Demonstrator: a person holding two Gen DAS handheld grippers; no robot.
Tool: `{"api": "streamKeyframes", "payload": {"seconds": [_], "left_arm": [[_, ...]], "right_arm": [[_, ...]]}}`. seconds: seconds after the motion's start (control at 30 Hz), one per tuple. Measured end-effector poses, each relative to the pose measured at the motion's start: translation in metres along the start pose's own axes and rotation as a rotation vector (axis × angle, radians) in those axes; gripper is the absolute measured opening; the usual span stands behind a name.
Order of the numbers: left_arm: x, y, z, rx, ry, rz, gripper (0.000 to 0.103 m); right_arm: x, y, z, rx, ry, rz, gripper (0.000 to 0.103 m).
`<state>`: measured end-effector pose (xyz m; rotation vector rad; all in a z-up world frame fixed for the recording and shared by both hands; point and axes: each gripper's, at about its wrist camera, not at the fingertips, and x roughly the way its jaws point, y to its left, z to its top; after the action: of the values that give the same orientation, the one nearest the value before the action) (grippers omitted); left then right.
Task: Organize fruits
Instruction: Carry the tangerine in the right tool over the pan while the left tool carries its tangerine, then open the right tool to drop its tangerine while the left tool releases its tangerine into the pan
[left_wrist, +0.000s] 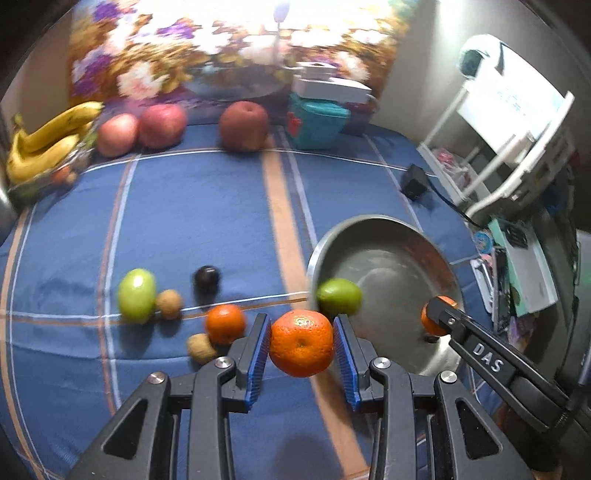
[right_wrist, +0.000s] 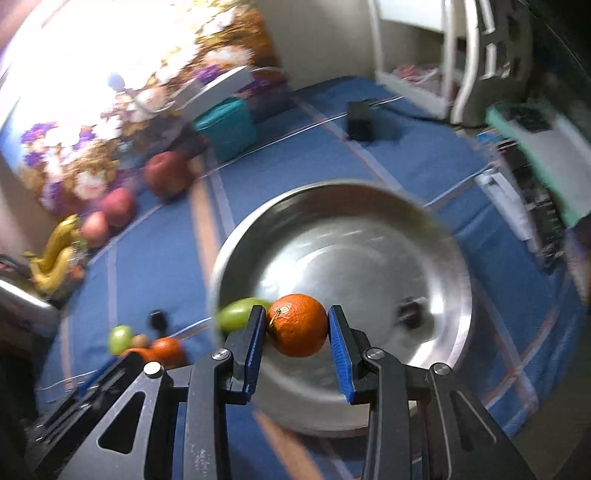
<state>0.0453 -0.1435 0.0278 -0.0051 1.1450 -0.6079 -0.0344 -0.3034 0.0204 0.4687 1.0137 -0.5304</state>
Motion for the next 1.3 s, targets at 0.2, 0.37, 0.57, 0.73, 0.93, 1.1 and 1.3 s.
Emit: {"api": "streamKeyframes", "payload": {"seconds": [0.2, 0.37, 0.57, 0.73, 0.93, 1.1, 1.3], "left_arm": [[0.016, -0.032, -0.004, 0.069, 0.010, -0.034, 0.038], [0.033, -0.040, -0.007, 0.075, 0.031, -0.031, 0.038], [0.041, -0.039, -0.011, 0.065, 0.056, -0.037, 0.038], [0.045, -0.038, -0.012, 0.056, 0.069, -0.042, 0.038], [0.046, -0.038, -0.014, 0.054, 0.075, -0.042, 0.038], [0.046, -0.037, -0.013, 0.047, 0.083, -0.042, 0.040], [0.041, -0.034, -0.011, 0.042, 0.070, -0.048, 0.048]], "right_arm": [[0.002, -0.018, 0.005, 0.038, 0.000, -0.030, 0.036], [0.007, -0.028, 0.005, 0.048, 0.026, -0.031, 0.036], [0.019, -0.037, 0.002, 0.067, 0.078, -0.042, 0.036], [0.020, -0.038, -0.001, 0.067, 0.092, -0.048, 0.036], [0.021, -0.039, 0.000, 0.072, 0.103, -0.053, 0.037], [0.024, -0.039, 0.000, 0.076, 0.115, -0.063, 0.037], [0.023, -0.039, 0.000, 0.087, 0.109, -0.065, 0.037]]}}
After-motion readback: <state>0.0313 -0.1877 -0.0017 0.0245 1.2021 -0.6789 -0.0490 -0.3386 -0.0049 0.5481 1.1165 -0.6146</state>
